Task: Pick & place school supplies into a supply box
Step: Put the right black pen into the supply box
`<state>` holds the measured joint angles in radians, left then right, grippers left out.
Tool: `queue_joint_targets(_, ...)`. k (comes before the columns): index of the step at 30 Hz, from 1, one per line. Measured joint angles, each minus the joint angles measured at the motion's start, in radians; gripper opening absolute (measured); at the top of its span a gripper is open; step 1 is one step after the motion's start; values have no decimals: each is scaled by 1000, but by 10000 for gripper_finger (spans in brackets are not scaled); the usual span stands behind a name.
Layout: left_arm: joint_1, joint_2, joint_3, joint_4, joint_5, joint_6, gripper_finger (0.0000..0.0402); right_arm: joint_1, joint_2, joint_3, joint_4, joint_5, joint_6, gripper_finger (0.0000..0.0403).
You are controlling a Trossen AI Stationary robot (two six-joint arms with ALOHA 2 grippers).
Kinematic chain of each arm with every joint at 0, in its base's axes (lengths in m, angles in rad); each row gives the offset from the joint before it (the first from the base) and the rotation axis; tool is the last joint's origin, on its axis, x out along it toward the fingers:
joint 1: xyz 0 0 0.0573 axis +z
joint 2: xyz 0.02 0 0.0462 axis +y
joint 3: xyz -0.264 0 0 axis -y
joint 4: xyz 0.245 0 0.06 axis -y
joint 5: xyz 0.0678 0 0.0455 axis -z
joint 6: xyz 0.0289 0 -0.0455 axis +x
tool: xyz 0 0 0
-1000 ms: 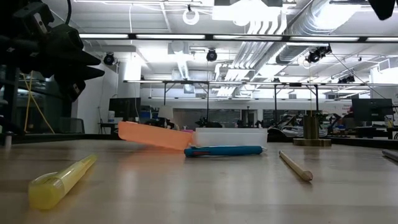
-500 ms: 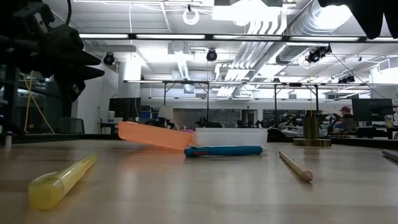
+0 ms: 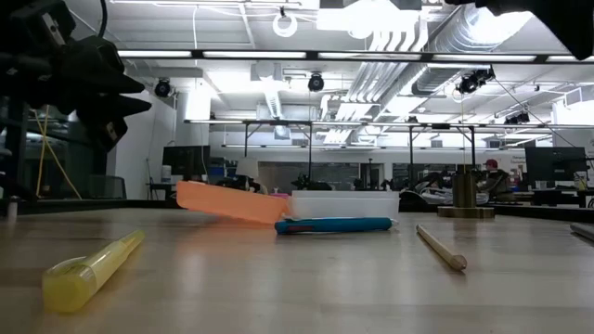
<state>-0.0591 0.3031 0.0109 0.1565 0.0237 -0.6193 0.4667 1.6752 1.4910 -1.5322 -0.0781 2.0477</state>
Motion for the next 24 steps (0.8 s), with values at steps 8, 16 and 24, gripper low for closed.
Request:
queue_joint_targets(8, 0, 0, 0, -1, 120, -10, 145, 9, 77, -2, 26, -91, 59, 128)
queue_joint_targets(16, 0, 0, 0, 2, 157, -6, 145, 12, 114, -5, 26, -84, 74, 128)
queue_joint_targets(24, 0, 0, 0, 5, 185, -6, 145, 13, 113, -103, 84, -104, 90, 127)
